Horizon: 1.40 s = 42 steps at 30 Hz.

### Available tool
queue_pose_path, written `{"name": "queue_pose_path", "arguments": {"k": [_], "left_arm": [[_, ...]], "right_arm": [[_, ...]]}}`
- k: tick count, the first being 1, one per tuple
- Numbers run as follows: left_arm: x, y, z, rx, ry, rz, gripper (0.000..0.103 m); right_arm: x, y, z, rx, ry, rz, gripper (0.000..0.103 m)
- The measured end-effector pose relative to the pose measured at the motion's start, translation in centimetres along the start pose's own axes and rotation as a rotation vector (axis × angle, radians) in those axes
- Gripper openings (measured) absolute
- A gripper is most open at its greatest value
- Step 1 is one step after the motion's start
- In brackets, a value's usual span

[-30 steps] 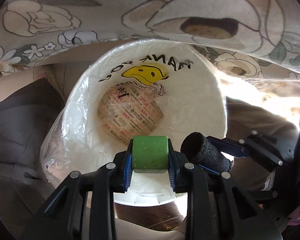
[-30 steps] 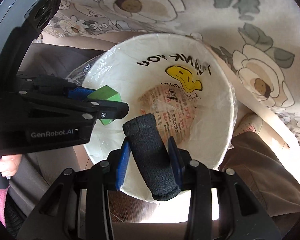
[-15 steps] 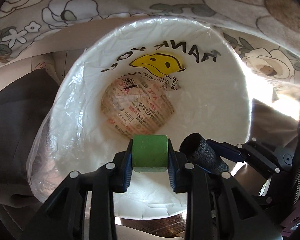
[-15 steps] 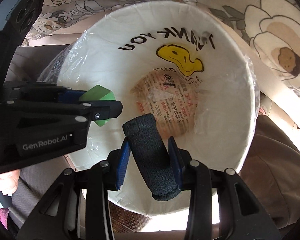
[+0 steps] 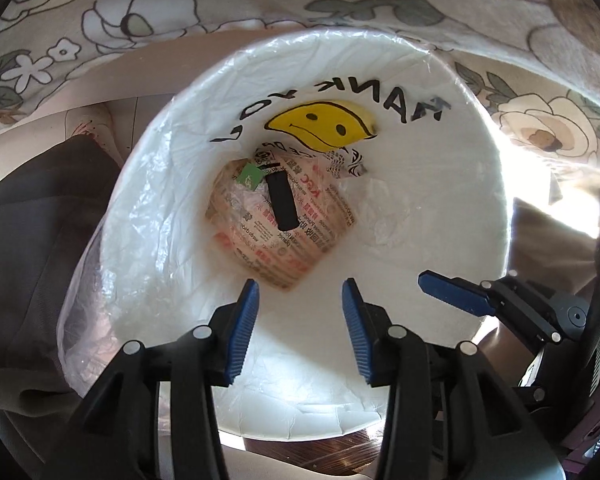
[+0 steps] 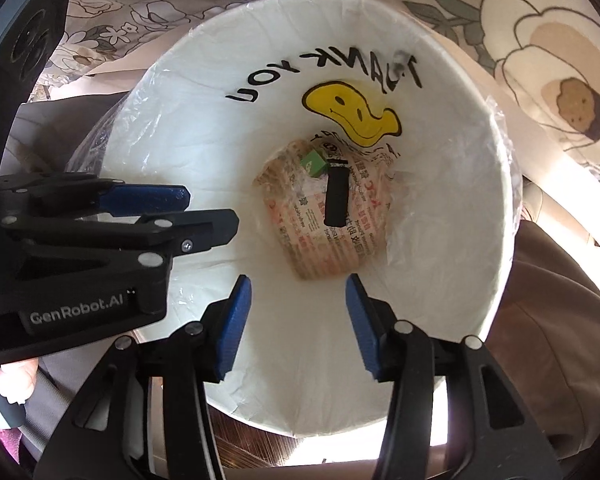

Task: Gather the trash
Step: 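Open both tools to drop the cube and tube into the bin, then move both tools back over the bed toward the remaining items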

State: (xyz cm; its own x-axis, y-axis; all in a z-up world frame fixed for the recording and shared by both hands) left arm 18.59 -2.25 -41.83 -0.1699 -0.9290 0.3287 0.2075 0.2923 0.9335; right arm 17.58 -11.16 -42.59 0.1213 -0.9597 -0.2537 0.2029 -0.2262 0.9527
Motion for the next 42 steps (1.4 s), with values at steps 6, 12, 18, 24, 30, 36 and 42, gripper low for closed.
{"name": "queue_pose_path", "arguments": {"k": [6, 12, 18, 24, 30, 36, 42], "left_arm": [[0.1, 0.4, 0.2, 0.002, -0.006, -0.004, 0.046], [0.7, 2.0, 1.1, 0.032, -0.017, -0.013, 0.046], [2.0, 5.1, 2.3, 0.087, -0.096, -0.125, 0.053], [3.0, 9.6, 3.6, 0.175, -0.135, -0.156, 0.054], [4.8, 15.7, 4.7, 0.308, -0.197, -0.202, 0.059], [6.4, 22.9, 4.6, 0.47, -0.231, -0.212, 0.072], [7.8, 30.2, 3.7, 0.624, -0.223, -0.235, 0.086]], "right_arm": [[0.2, 0.6, 0.1, 0.009, 0.007, 0.0, 0.05], [-0.5, 2.2, 0.7, 0.036, 0.038, 0.001, 0.05], [-1.6, 5.2, 1.7, 0.084, 0.092, -0.002, 0.05], [-2.5, 9.8, 3.3, 0.153, 0.139, -0.006, 0.05], [-3.1, 15.3, 5.0, 0.239, 0.189, 0.013, 0.05], [-3.1, 22.7, 6.1, 0.389, 0.199, 0.052, 0.059], [-3.9, 30.9, 5.8, 0.567, 0.163, 0.027, 0.066]]}}
Point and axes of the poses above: each gripper's, at about its wrist camera, not at the fingertips, and y roughly against the way its jaws point, x to its right, z to its underside, the point moved 4 cm from there along -y, roughly the way its jaws point, and after that the axes turned 12 degrees about -y, right-handed, at the moved point
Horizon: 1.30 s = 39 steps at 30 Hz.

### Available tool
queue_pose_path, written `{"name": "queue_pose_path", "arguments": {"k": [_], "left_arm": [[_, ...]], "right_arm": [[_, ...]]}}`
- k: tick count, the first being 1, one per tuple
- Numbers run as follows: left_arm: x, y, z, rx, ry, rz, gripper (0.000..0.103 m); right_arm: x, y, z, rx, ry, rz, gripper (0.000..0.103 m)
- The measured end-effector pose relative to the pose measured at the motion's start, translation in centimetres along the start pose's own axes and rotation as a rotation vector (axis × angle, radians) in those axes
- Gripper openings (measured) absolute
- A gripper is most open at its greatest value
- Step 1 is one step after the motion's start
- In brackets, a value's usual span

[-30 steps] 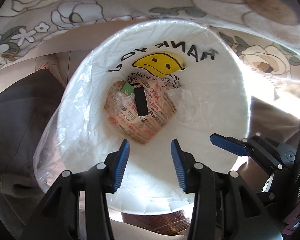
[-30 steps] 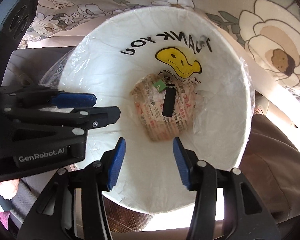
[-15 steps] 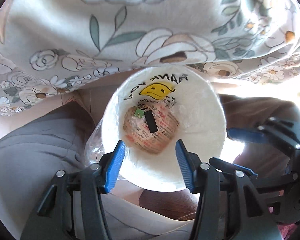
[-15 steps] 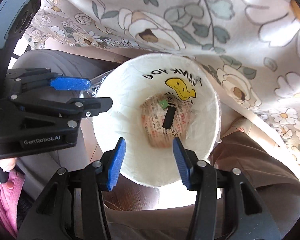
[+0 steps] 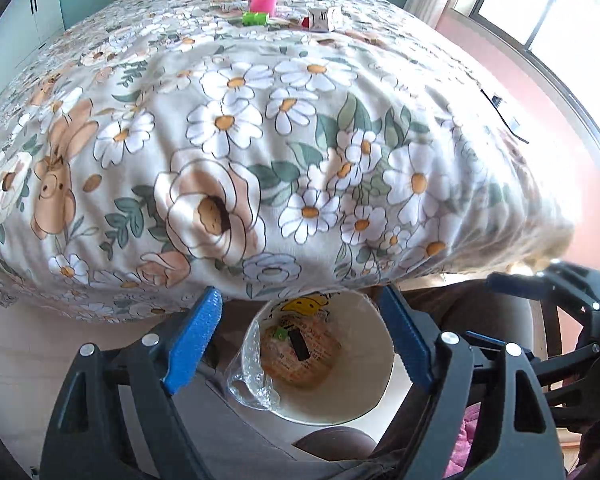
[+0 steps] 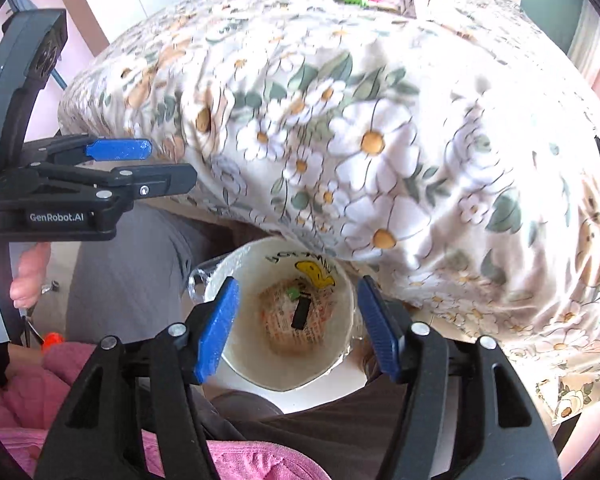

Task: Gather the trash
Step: 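Move both tools back over the bed toward the remaining items, then grasp the green lego brick with the left tool while the right tool grasps the milk carton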

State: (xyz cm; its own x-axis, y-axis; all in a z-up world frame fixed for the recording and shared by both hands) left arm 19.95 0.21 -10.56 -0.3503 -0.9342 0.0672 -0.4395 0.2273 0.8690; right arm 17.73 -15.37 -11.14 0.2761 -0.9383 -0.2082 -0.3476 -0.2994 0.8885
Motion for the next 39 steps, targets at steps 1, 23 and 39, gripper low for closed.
{"name": "queue_pose_path", "arguments": {"k": [1, 23, 39], "left_arm": [[-0.2, 0.7, -0.9, 0.016, 0.003, -0.005, 0.087], [-7.9, -0.7, -20.2, 0.164, 0.024, -0.18, 0.089], [-12.7, -12.0, -29.1, 0.134, -0.015, -0.168, 0.089]], "right_arm": [[0.0, 1.1, -0.9, 0.034, -0.009, -0.005, 0.069], [5.6, 6.4, -25.0, 0.346, -0.171, 0.052, 0.075], [9.0, -6.7, -38.7, 0.256, -0.346, 0.082, 0.075]]}}
Point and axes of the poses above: each gripper's, at about its wrist camera, not at the fingertips, and y roughly against the way its jaws point, x to its right, z to its underside, the point moved 4 cm from there along -y, roughly the way its jaws point, and after that the axes turned 12 degrees about -y, right-handed, at the moved point
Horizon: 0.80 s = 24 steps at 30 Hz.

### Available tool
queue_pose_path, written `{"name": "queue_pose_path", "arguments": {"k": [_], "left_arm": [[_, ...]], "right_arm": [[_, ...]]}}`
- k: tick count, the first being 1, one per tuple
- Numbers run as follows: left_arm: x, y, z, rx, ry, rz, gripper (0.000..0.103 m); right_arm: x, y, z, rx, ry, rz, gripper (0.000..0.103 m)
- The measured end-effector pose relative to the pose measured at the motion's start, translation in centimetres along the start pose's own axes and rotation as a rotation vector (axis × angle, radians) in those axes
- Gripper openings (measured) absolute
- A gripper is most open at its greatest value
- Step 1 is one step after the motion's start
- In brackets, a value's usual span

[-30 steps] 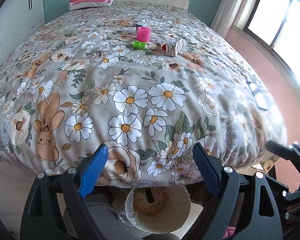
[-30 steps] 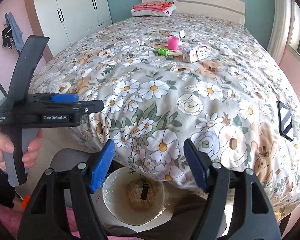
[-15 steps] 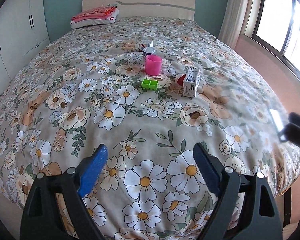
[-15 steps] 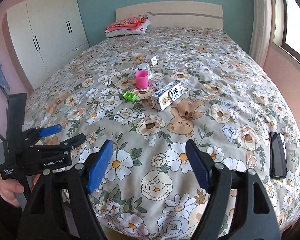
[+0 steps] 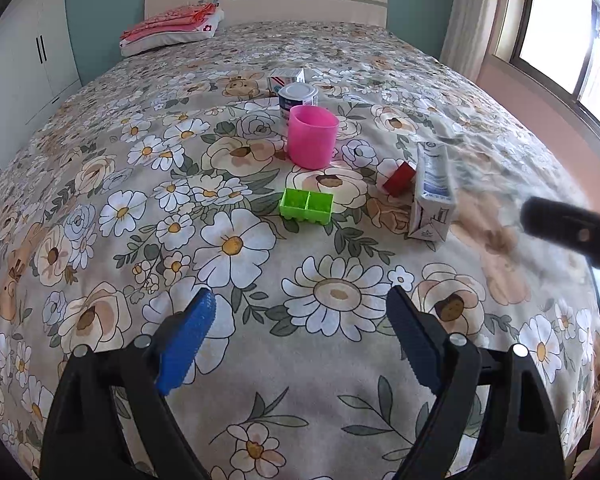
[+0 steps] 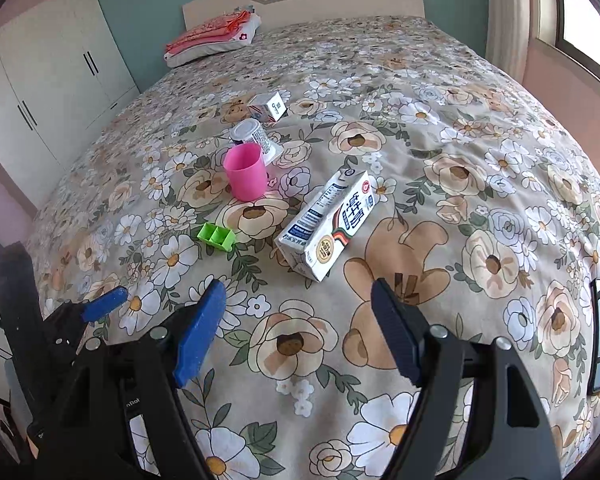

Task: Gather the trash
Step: 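Grasp the green lego brick with the left tool while the right tool grasps the milk carton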

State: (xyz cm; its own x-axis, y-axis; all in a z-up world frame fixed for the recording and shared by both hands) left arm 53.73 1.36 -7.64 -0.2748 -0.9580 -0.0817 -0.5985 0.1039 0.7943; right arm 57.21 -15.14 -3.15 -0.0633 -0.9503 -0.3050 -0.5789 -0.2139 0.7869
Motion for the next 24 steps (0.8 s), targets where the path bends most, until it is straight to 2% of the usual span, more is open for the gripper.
{"name": "queue_pose_path", "arguments": {"k": [6, 11, 17, 19, 21, 23, 24], "left_arm": [[-1.6, -3.9, -2.6, 0.021, 0.019, 0.012, 0.089], [-2.1, -7.1, -4.0, 0.011, 0.012, 0.008, 0.089], [-1.4, -9.2, -5.3, 0.039, -0.01, 0.061, 0.088], [-1.0, -9.5, -5.4, 0.057, -0.03, 0.068, 0.08], [-0.7, -10.2, -5.4, 0.047, -0.046, 0.09, 0.061], [-0.5, -10.9, -5.3, 0.038, -0.056, 0.099, 0.049], [-0.6, -11.0, -5.3, 0.041, -0.048, 0.108, 0.046]], "right_arm": [[0.2, -7.0, -3.7, -0.021, -0.084, 0.122, 0.075], [1.4, -12.1, -5.0, -0.065, -0.147, 0.232, 0.075], [2.7, -15.3, -5.2, -0.108, -0.204, 0.259, 0.075], [2.7, -15.6, -5.2, -0.098, -0.202, 0.247, 0.075], [2.6, -15.8, -5.2, -0.102, -0.189, 0.251, 0.073], [2.4, -15.8, -5.3, -0.108, -0.176, 0.229, 0.063], [2.4, -15.8, -5.4, -0.111, -0.179, 0.222, 0.062]]}}
Point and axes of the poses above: each gripper's, at about its wrist camera, not at the fingertips, and y roughly against the way its jaws point, x to its right, z to its underside, the point moved 4 cm from there along -y, roughly the way its jaws point, and after that the axes turned 12 degrees about -y, right-handed, at the moved point
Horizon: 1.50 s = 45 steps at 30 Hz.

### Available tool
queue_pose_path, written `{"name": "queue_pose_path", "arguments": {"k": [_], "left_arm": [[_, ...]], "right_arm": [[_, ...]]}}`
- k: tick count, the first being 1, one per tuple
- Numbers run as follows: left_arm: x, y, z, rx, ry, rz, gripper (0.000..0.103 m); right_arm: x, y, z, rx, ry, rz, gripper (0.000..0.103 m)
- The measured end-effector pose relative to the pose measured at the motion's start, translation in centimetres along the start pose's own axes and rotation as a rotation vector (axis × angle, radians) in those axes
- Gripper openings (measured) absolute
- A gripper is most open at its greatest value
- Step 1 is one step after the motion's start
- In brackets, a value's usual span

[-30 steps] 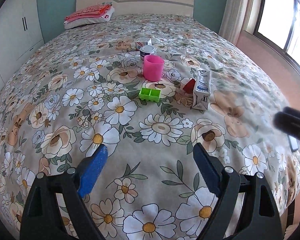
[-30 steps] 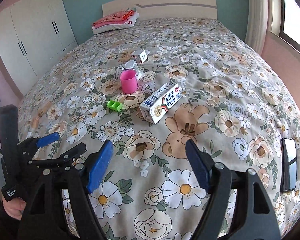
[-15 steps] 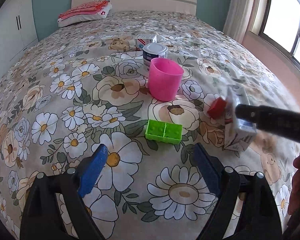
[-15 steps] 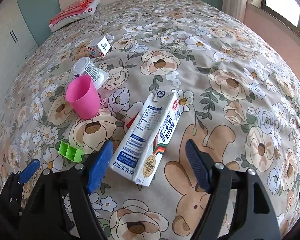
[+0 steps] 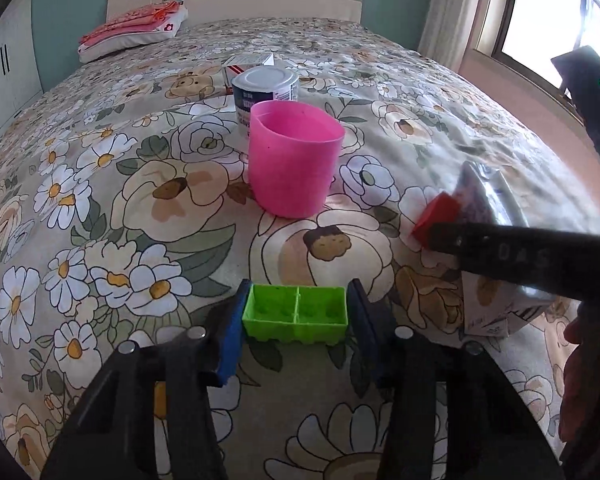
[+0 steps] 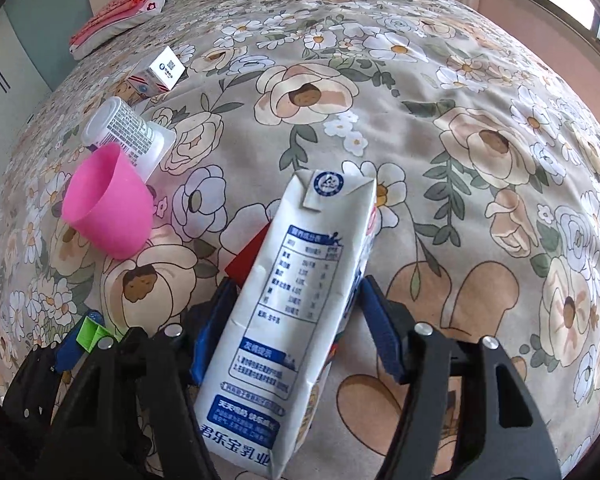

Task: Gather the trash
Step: 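Grasp the green lego brick with the left tool while the right tool grasps the milk carton, then carry the green brick and milk carton with both tools over the white bin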

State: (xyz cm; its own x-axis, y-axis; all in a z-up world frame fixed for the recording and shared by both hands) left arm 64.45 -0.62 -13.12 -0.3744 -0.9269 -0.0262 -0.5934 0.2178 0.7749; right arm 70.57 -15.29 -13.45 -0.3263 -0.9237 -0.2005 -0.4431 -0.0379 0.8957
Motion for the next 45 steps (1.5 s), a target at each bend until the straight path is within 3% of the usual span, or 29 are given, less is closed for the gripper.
{"name": "queue_pose_path", "arguments": {"k": [2, 6, 15, 28, 45], "left_arm": [[-0.1, 0.2, 0.1, 0.016, 0.016, 0.025, 0.045], [0.2, 1.4, 0.2, 0.046, 0.028, 0.029, 0.045], [2.0, 7.6, -0.5, 0.1, 0.002, -0.016, 0.045], [5.0, 21.8, -1.5, 0.218, 0.0, -0.088, 0.045], [10.0, 38.8, 1.3, 0.347, -0.022, -0.163, 0.045]], "right_arm": [[0.4, 0.0, 0.0, -0.004, 0.005, 0.005, 0.042], [1.5, 0.7, 0.2, -0.011, -0.008, -0.042, 0.038], [2.6, 6.2, 1.0, 0.023, -0.004, -0.104, 0.037], [3.3, 21.7, 3.2, 0.162, 0.061, -0.204, 0.037], [7.0, 40.6, 11.2, 0.323, 0.182, -0.339, 0.037]]}}
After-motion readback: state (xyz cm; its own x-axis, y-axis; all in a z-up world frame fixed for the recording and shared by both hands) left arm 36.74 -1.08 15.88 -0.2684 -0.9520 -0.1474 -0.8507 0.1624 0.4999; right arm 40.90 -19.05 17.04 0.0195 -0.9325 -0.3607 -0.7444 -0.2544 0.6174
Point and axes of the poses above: each gripper's, at about its wrist camera, not at the fingertips, and y roughly against the way its jaws point, x to its right, z to its underside, the point moved 4 cm from there along -y, roughly the way its jaws point, and after that the axes turned 12 degrees about -y, right-handed, at the moved point
